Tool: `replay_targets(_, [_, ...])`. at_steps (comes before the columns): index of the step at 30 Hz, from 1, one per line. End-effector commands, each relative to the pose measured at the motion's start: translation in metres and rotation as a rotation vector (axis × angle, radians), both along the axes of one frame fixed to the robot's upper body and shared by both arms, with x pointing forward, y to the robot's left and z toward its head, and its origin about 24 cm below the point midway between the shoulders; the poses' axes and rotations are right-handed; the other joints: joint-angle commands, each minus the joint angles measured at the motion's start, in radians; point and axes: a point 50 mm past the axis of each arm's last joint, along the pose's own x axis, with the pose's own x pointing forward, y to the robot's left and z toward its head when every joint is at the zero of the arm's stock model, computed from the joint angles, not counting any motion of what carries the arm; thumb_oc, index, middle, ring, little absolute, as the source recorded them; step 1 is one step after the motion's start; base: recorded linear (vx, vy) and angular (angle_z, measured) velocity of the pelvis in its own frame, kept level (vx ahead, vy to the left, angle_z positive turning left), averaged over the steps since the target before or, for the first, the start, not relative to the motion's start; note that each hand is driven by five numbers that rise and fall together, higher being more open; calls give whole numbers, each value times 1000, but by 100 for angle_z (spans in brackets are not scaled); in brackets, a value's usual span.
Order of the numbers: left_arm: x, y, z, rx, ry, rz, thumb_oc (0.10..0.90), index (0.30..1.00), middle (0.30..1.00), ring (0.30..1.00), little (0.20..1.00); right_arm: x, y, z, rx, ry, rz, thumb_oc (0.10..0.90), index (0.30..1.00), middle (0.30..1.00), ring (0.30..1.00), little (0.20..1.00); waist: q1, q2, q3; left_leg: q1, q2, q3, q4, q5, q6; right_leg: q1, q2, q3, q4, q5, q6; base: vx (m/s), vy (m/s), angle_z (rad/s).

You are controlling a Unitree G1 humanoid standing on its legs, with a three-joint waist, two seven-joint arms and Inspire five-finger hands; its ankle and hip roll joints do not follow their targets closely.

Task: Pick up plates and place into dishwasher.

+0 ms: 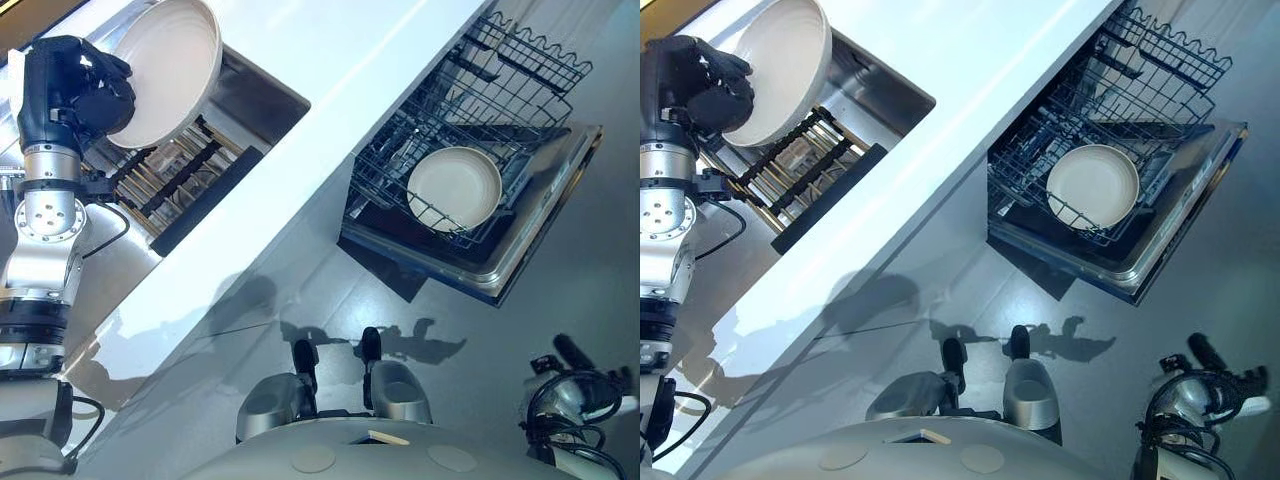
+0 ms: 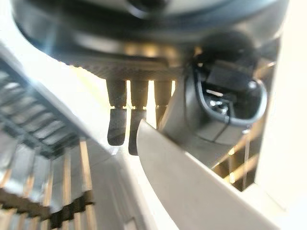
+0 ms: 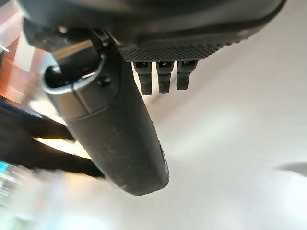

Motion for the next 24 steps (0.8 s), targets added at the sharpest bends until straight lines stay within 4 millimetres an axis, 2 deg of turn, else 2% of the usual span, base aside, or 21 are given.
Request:
replay_targets(1, [-11,-11,54,139,-272,5,100,300,300,300,200,24,-13,91,-594,-131,52,800,900,900,900,900,-6,67,-133,-43,-37,-28,64,-118,10,-72,88,-3,153,-158,-11,14,-18,-7])
replay_targets(2, [-10,-12,52,154,-256,7,100,300,300,300,200,32,-6,109,-705,-158,104,800,900,900,900,900,-9,68,-138,-38,-38,-26,63,-119,11,-67,90,-1,150,-159,-12,17,-12,-4])
replay_targets(3, [-10,-12,51,157,-253,7,100,300,300,300,200,33,-4,112,-719,-165,113,800,900,900,900,900,-9,69,-139,-36,-37,-26,62,-120,11,-66,91,-1,149,-159,-12,15,-15,-6])
replay_targets(6, [-11,-14,40,194,-209,6,100,300,300,300,200,50,14,154,-959,-231,303,800,900,900,900,900,-13,65,-150,-27,-36,-20,61,-121,10,-54,94,0,142,-162,-13,13,-27,-8])
replay_targets(10, [-11,-18,23,243,-143,-8,100,300,300,300,200,67,48,196,-1230,-279,603,800,900,900,900,900,-15,55,-161,-20,-34,-16,60,-117,5,-40,97,-4,133,-164,-17,-2,-40,-1])
replay_targets(16, [-3,-29,-4,248,-27,-77,100,300,300,300,200,82,98,231,-1617,-231,896,800,900,900,900,900,1,39,-174,-12,-32,-24,57,-112,-1,-22,100,-18,125,-167,-23,3,-44,-1])
replay_targets(21, [8,-41,-15,239,52,-149,100,300,300,300,200,94,127,257,-1897,-192,964,800,900,900,900,900,27,24,-183,-10,-33,-37,58,-107,-8,-4,98,-38,114,-165,-26,-5,-48,7])
replay_targets(24, [14,-47,-15,251,60,-167,100,300,300,300,200,101,138,271,-2015,-165,962,800,900,900,900,900,39,15,-189,-7,-31,-45,55,-103,-12,6,95,-49,109,-162,-25,-2,-53,14])
